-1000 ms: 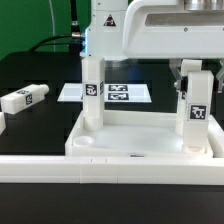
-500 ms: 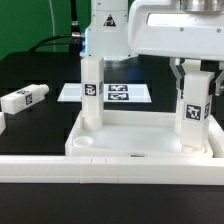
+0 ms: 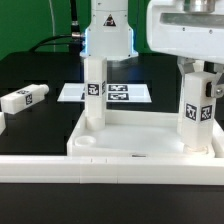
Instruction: Assemble desk
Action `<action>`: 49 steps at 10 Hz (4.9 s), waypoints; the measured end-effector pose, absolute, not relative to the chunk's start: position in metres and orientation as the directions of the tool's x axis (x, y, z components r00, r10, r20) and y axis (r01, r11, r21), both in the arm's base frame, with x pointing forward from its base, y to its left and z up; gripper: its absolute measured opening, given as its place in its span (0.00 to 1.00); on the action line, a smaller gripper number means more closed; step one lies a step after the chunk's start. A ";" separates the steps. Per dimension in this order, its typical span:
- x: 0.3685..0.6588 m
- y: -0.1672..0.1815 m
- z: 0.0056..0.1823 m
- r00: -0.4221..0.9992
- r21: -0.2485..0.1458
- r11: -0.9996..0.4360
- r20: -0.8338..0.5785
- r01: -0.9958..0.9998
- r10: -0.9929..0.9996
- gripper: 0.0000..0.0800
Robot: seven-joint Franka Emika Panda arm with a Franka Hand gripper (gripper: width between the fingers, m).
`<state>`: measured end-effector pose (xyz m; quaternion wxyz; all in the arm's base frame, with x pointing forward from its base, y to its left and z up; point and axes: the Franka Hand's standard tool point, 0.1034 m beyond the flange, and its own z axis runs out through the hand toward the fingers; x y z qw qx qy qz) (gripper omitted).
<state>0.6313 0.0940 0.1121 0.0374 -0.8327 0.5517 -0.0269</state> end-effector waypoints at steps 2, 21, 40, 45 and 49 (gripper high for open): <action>0.631 0.094 0.112 0.313 -0.093 -0.311 -0.005 -0.946 -0.950 0.36; 0.632 0.090 0.114 0.993 0.023 -0.995 0.073 0.096 0.098 0.81; 0.633 0.090 0.111 0.742 -0.039 -0.746 0.083 -0.665 -0.665 0.36; 0.636 0.093 0.111 0.444 -0.080 -0.447 0.049 -0.891 -0.895 0.36; 0.635 0.095 0.110 0.246 -0.088 -0.247 0.025 -0.965 -0.969 0.36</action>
Offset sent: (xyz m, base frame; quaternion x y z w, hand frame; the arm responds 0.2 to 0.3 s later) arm 0.0000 0.0000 0.0000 0.0000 0.0000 0.0000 1.0000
